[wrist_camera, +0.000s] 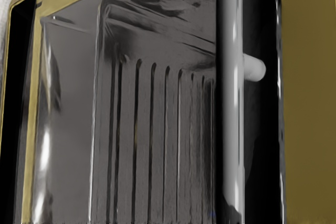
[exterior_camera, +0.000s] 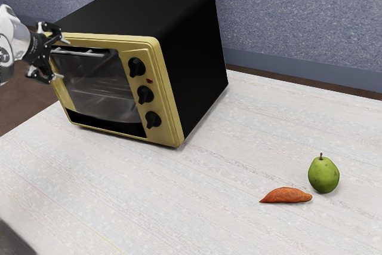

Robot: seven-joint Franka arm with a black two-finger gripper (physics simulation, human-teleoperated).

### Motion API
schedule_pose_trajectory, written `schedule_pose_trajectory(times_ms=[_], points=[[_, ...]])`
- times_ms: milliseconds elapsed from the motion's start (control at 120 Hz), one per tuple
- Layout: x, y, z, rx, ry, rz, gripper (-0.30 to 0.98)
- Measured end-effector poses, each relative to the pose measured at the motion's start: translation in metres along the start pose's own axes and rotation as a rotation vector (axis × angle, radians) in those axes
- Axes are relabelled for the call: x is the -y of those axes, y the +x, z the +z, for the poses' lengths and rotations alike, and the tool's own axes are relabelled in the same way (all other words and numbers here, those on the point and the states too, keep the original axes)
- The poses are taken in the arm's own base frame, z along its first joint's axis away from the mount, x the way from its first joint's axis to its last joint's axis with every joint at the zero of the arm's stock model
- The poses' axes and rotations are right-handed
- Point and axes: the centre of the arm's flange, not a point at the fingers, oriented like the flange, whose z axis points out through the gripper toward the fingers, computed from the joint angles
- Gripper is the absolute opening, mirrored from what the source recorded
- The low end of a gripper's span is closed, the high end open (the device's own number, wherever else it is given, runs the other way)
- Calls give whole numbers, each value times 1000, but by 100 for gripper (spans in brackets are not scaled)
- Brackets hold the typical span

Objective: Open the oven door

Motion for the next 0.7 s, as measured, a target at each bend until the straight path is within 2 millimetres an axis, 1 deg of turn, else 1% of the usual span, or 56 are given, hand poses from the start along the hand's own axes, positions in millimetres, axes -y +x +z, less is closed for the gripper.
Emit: schedule_pose_trajectory(times_ms=[192,500,633,700], points=[[7,-7,11,10,11,-11,68],[15,-7,21,16,22,-35,68],[31,-7,14,11,32,-53,68],[54,-4,-1,-9,48,-66,68]])
